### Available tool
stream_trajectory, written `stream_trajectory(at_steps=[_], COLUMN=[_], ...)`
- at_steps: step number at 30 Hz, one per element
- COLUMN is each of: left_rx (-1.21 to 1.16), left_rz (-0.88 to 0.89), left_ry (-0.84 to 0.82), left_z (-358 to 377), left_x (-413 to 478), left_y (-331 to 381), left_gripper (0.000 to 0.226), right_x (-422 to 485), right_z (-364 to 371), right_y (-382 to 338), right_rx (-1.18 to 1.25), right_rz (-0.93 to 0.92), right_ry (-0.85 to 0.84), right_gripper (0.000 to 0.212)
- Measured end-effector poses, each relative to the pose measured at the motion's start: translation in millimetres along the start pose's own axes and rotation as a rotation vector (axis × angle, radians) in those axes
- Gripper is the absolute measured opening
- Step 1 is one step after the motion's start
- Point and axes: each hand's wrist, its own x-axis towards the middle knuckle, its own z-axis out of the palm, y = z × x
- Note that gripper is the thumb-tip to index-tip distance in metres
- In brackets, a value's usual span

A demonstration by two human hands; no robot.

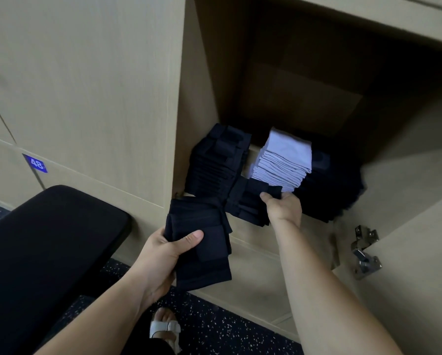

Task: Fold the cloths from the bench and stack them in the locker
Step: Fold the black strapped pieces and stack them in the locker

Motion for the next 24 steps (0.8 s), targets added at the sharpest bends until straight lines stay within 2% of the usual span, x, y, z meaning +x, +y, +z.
stream_trajectory(at_steps=[4,8,10,12,15,17,21,24], left_rx=[-0.019,-0.028,-0.028,-0.020,0.001,0.006,0.020,0.021], left_rz=[0.012,0.028,0.028,0.024,0.023,0.024,0.023,0.024], left_ry=[0.014,0.021,0.016,0.011,-0.004,-0.007,-0.006,0.008], left_z=[3.1,9.6,13.2,15.5,16.0,15.8,15.5,14.8], left_x=[-9.6,-26.1,-37.3,-50.4,-71.5,-84.1,-105.1,-117.1], left_y=[3.6,11.6,14.4,16.2,16.6,17.0,20.6,24.0], left_gripper=[0.044,0.040,0.038,0.037,0.038,0.042,0.038,0.037], right_x=[-22.7,-62.2,-87.3,-119.4,-160.5,-177.5,-197.2,-207.7], right_z=[-15.0,-35.5,-45.7,-57.6,-71.9,-79.1,-87.1,-89.5], right_y=[-4.0,-14.1,-21.1,-33.8,-49.5,-58.0,-68.8,-74.0], right_rx=[-0.074,-0.169,-0.070,0.035,-0.107,-0.231,-0.429,-0.504], right_rz=[-0.050,-0.176,-0.278,-0.399,-0.624,-0.711,-0.813,-0.838], right_ry=[0.013,0.049,-0.057,-0.305,-0.626,-0.689,-0.681,-0.687], right_gripper=[0.053,0.046,0.042,0.041,0.049,0.052,0.052,0.038])
